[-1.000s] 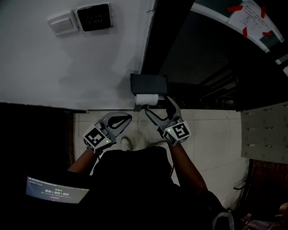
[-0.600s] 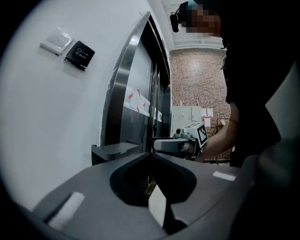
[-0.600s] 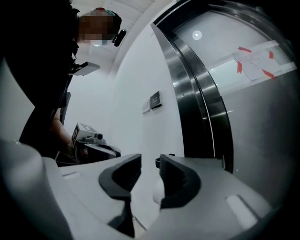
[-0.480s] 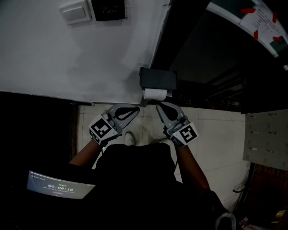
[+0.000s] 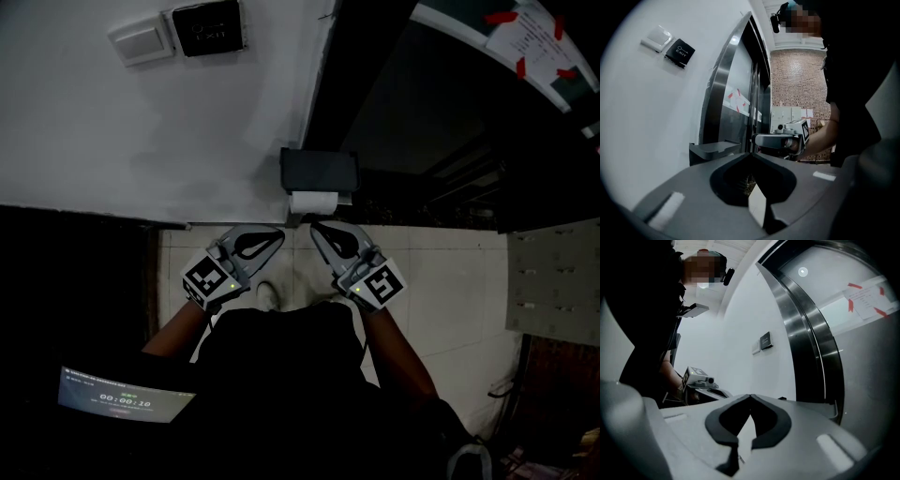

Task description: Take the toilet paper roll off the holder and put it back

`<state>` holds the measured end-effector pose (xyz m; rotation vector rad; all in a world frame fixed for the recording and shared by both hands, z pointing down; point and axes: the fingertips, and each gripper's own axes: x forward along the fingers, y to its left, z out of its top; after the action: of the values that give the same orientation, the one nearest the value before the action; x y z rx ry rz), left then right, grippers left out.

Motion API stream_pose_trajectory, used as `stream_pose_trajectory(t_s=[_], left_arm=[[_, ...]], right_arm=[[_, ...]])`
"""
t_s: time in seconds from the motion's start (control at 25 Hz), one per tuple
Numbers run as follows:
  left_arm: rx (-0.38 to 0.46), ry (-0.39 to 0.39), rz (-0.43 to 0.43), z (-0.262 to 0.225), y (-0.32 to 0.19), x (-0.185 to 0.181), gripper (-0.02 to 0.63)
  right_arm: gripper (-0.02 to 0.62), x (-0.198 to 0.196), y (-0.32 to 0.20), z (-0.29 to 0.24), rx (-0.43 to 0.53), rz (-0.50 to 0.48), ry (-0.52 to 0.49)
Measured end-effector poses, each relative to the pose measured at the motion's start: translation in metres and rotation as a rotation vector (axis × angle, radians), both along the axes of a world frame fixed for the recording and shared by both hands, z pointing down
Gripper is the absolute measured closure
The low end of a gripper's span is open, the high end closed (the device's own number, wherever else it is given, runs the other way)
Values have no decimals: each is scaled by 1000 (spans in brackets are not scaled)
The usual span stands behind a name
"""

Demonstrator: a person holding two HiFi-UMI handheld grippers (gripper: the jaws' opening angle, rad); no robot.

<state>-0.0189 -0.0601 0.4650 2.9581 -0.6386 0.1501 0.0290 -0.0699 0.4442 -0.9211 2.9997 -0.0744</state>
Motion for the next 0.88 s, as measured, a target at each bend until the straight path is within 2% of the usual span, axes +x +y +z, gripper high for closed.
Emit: stream_pose_trajectory(t_s=[0.88], left_arm=[[36, 59, 0, -2, 1, 0, 603]], right_arm=[[595, 6, 3, 8, -42, 23, -6]])
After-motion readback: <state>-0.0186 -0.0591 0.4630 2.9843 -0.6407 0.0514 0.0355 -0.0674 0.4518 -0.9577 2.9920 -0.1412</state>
